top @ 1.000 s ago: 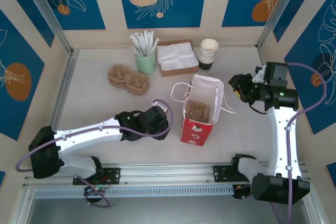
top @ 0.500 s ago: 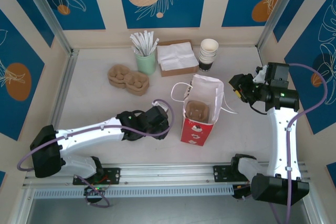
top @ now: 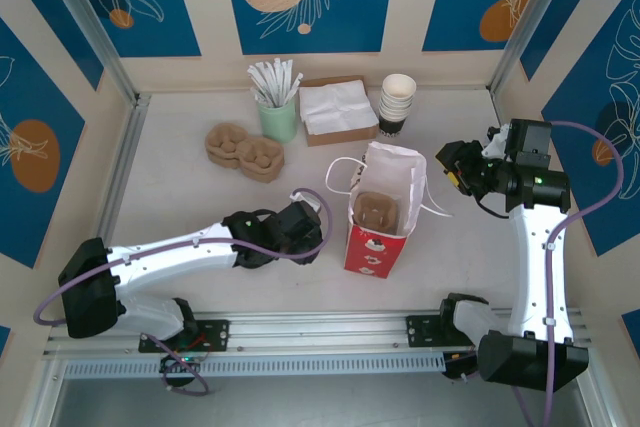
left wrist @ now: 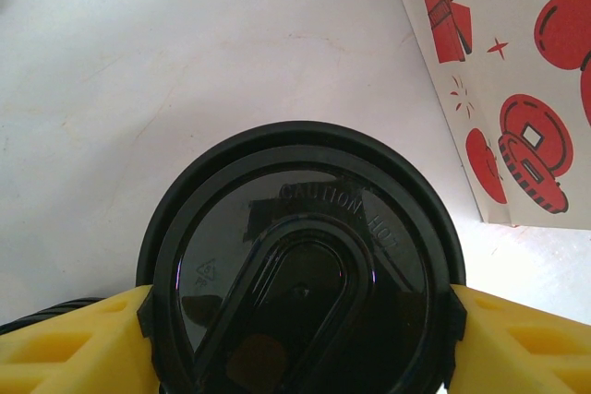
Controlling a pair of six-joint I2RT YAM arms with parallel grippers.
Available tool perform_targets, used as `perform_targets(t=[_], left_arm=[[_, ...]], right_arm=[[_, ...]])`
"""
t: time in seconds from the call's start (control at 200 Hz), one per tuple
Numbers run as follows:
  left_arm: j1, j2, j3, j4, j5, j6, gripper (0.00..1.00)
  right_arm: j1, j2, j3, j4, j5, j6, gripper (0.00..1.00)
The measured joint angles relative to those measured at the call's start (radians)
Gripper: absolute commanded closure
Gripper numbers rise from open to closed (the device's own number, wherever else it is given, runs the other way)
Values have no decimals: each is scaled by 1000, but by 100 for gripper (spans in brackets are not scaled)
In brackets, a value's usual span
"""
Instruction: Pack the takeout coffee
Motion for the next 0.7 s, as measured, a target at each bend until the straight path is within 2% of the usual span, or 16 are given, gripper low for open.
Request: perform_targets(t=[0.38, 0.7], left_arm=[[0, -29, 86, -73, -5, 2, 29], [0, -132, 330, -228, -59, 60, 29]], right_arm=[[0, 0, 0, 0, -15, 0, 55], [0, 0, 13, 6, -41, -40, 53]])
